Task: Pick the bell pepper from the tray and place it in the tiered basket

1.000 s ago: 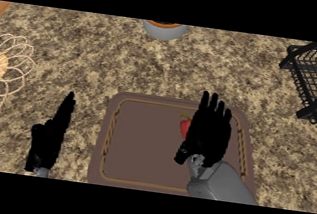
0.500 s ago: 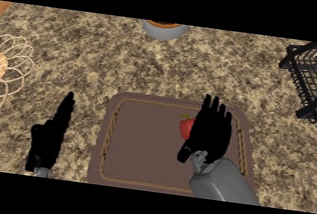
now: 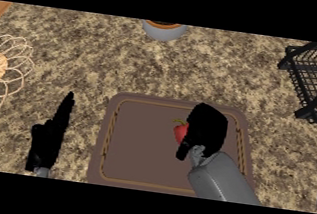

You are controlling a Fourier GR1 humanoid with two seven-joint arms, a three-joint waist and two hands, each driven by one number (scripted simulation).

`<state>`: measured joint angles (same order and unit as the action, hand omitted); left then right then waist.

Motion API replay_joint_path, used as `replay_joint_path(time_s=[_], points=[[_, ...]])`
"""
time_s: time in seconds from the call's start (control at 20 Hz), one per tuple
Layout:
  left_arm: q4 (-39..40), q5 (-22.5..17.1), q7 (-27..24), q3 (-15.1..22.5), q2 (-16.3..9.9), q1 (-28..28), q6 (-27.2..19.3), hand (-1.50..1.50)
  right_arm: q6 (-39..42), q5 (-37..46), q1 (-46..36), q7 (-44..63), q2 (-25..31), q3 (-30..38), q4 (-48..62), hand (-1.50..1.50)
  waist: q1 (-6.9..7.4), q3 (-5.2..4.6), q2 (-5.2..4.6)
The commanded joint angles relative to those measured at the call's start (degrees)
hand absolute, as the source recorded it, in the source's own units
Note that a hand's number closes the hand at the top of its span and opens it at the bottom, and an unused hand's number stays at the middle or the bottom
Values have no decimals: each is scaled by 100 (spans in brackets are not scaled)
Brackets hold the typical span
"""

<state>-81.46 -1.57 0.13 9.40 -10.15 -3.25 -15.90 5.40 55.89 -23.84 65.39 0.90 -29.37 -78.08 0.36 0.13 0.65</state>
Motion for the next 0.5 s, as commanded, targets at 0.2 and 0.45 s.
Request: replay_joint_path(time_s=[0.2, 0.45], points=[[-12, 70, 4, 129, 152, -376, 18, 0, -188, 675, -621, 511, -86, -260, 806, 150, 73, -13, -70], [328, -53, -108, -236, -33, -173, 104, 0, -350, 888, 79, 687, 219, 793, -80, 150, -188, -16, -42]])
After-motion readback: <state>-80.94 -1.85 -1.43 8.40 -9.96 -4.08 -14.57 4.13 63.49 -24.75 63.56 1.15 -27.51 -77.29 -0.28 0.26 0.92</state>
